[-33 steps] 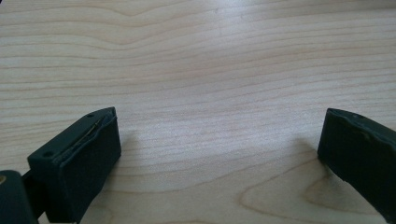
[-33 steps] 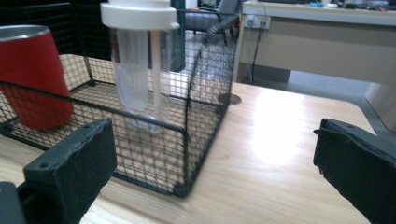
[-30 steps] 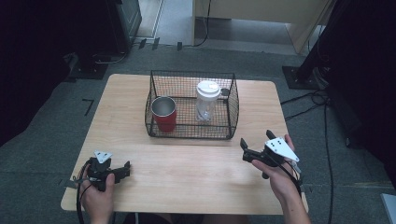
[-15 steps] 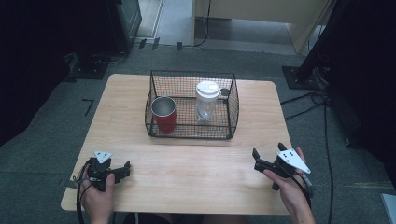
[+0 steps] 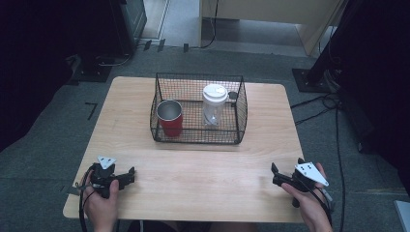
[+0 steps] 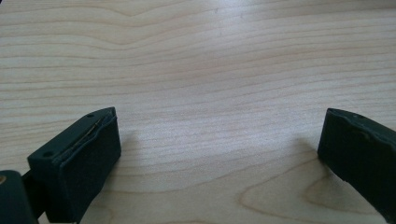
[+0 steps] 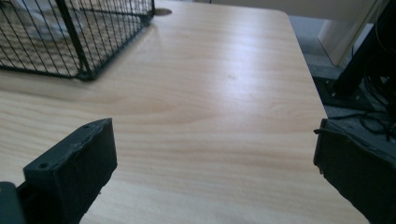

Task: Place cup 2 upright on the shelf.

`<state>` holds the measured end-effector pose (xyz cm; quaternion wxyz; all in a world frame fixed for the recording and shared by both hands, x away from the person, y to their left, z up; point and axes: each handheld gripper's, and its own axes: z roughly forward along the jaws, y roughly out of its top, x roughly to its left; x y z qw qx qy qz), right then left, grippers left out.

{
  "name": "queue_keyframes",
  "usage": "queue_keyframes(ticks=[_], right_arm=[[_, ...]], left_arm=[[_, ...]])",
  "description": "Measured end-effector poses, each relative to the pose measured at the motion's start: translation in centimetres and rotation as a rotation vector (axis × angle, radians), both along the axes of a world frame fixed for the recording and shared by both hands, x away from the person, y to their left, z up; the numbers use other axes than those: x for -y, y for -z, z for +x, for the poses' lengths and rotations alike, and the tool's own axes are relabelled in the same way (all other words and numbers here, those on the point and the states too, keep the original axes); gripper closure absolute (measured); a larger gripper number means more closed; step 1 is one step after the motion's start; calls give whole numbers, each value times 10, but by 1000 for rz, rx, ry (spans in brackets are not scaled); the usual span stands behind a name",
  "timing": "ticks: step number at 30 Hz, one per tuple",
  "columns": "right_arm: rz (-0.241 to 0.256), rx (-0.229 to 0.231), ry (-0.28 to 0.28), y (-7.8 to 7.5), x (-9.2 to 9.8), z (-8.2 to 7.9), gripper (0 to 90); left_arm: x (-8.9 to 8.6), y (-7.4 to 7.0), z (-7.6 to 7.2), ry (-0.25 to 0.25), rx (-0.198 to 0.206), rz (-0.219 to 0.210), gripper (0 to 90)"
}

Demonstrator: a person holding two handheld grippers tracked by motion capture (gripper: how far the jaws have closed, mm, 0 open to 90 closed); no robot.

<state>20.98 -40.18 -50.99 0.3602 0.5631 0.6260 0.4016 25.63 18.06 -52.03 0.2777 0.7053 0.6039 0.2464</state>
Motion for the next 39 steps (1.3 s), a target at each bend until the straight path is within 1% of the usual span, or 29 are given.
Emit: queue_keyframes(ticks=[4, 7, 12, 17, 18, 20, 23, 26, 29, 32, 34, 37, 39], right_arm=[[-3, -35, 13, 6, 6, -4, 0], [-20, -71, 28, 10, 11, -6, 0], [-21, -104, 34, 12, 15, -9, 0], [-45, -174, 27, 13, 17, -10, 0], [-53, -195, 28, 14, 18, -10, 0], [-51, -247, 32, 15, 19, -10, 0], [-45, -268, 31, 16, 20, -10, 0], [-52, -322, 31, 18, 21, -11, 1], [-34, -327, 33, 18, 23, -12, 2], [-9, -340, 40, 18, 25, -14, 6], [-2, -336, 33, 18, 24, -16, 40], [-7, -321, 18, 18, 24, -19, 84], [0, -316, 24, 18, 24, -19, 107]], left_arm=[[0, 0, 0, 0, 0, 0, 1], [0, 0, 0, 0, 0, 0, 1], [1, 0, -1, 8, 0, 2, 1], [1, 0, -1, 8, 0, 2, 1], [1, 0, -1, 8, 0, 2, 1], [1, 0, -1, 9, 0, 2, 1], [1, 0, -1, 9, 0, 2, 0], [1, 0, -1, 9, 0, 2, 1], [1, 0, -1, 10, 0, 3, 1], [1, 0, -1, 9, 0, 2, 1], [1, 0, -1, 9, 0, 3, 1], [1, 0, -1, 11, 0, 3, 1], [2, 0, -1, 14, 1, 0, 1]])
